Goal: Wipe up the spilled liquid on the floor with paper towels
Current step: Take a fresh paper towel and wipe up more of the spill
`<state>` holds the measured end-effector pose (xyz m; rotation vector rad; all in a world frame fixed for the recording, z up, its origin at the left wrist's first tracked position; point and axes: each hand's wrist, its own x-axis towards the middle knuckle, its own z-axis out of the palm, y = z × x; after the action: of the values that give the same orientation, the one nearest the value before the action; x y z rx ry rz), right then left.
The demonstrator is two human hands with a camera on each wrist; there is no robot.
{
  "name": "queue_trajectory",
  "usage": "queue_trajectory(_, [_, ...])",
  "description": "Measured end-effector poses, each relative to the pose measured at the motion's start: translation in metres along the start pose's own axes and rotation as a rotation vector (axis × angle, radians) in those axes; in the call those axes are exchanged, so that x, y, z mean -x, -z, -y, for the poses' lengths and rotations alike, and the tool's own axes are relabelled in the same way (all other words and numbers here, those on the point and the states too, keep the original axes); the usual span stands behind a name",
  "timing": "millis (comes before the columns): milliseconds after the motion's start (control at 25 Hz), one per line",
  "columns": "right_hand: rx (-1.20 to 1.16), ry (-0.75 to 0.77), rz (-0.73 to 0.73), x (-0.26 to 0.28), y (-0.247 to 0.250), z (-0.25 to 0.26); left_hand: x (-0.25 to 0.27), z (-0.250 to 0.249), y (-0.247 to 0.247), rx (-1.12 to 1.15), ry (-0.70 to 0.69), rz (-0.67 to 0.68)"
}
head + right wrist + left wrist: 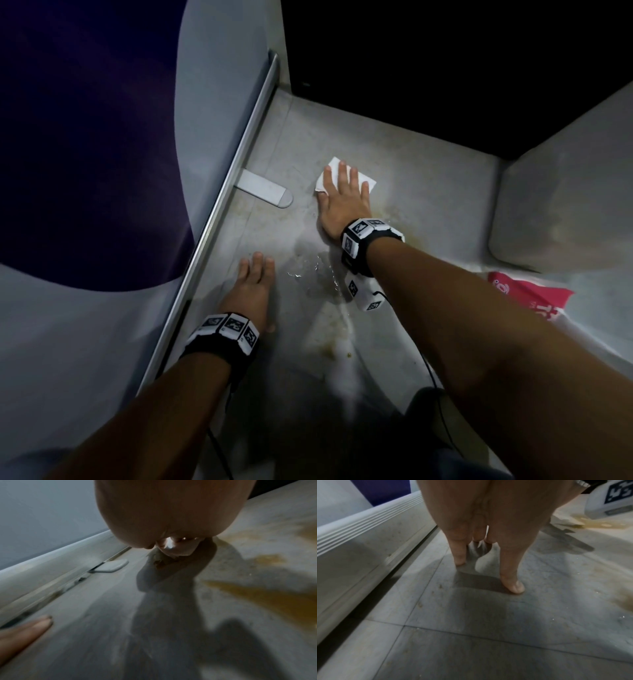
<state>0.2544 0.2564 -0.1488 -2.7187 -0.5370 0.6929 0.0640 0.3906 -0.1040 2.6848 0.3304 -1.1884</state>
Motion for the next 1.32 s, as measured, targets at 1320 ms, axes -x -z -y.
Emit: queue_trajectory(1320, [0.176,0.296,0.157,0.165,-0.065,-0.018,-0.014,0.003,-0.010,-0.053,-0.001,-0.011])
